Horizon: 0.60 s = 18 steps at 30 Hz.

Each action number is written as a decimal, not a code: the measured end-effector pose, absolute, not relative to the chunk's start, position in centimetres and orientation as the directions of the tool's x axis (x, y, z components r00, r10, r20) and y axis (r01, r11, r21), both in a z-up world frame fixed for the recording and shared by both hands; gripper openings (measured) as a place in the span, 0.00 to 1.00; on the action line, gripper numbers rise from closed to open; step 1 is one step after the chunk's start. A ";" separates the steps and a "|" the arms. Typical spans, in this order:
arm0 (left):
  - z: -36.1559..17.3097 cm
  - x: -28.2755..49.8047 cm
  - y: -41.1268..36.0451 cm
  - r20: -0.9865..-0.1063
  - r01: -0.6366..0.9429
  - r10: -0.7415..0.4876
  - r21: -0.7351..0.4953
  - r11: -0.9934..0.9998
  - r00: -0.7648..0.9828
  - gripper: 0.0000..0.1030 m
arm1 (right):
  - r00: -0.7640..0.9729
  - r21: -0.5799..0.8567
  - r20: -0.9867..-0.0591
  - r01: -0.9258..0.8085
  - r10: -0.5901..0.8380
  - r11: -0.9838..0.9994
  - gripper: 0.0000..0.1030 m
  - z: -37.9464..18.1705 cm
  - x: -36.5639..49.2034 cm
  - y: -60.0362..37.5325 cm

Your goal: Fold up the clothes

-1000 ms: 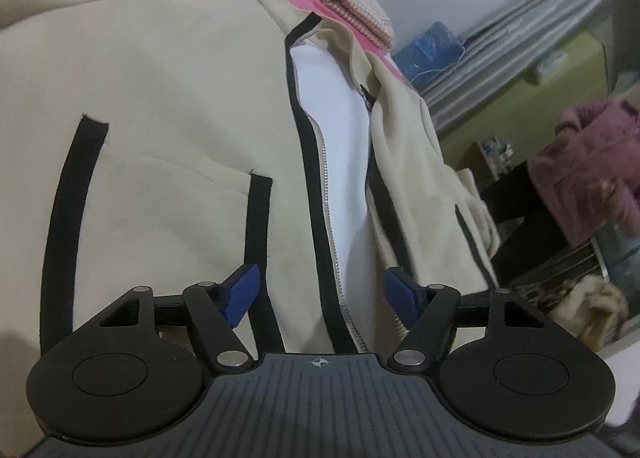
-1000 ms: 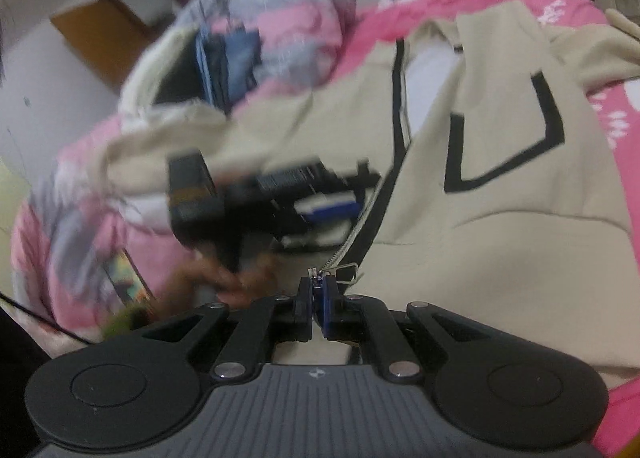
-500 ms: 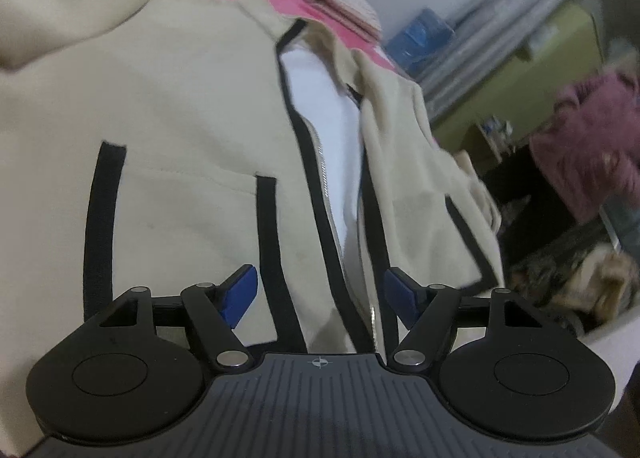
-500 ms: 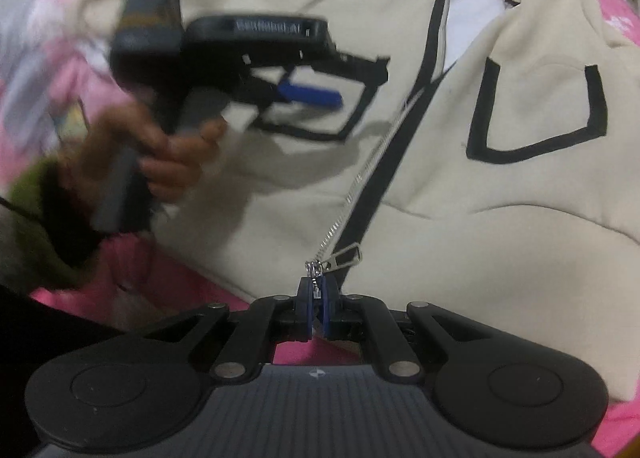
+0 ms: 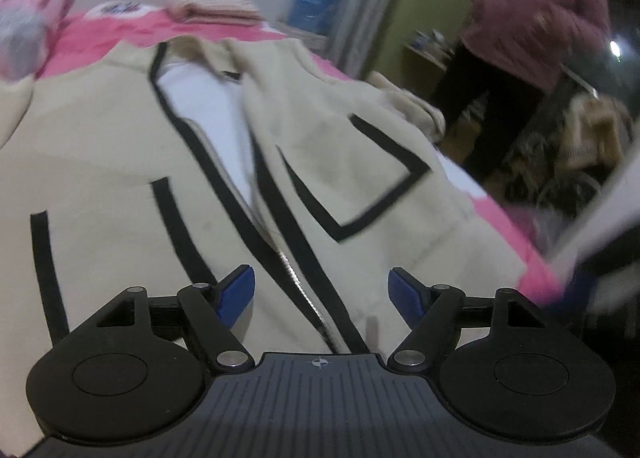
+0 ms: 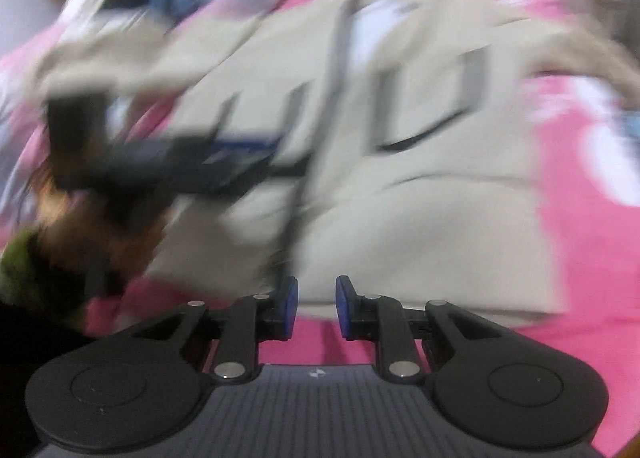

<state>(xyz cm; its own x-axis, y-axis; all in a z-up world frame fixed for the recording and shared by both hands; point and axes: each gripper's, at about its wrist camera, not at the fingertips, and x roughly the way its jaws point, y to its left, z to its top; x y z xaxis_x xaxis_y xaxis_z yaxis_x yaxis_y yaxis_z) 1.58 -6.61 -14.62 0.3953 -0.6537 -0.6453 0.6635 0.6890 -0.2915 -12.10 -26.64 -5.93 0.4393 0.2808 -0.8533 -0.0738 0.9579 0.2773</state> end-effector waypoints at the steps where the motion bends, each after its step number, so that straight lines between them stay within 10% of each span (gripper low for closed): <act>1: -14.8 1.1 -6.9 -0.652 0.676 -0.648 -0.272 0.685 0.394 0.72 | 0.460 0.245 -0.858 -0.024 0.229 0.969 0.21 -5.5 -12.4 -28.2; 6: -16.0 -0.2 -7.5 -0.704 0.689 -0.604 -0.225 0.689 0.373 0.72 | 0.447 0.028 -0.894 0.087 -0.014 0.996 0.22 -5.6 -13.2 -33.1; 18: -16.5 -1.3 -7.2 -0.732 0.694 -0.575 -0.197 0.692 0.366 0.71 | 0.350 -0.170 -0.932 -0.195 -0.093 0.966 0.31 -10.5 -10.9 -31.0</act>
<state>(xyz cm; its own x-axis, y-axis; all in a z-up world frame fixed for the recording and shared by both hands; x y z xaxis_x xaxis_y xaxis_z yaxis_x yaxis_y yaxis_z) -1.27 -7.17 -16.52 0.3657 -0.5750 -0.7319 0.6939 0.6925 -0.1972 -10.91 -31.02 -10.51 0.3503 -0.0933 -0.9320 -0.1948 0.9660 -0.1699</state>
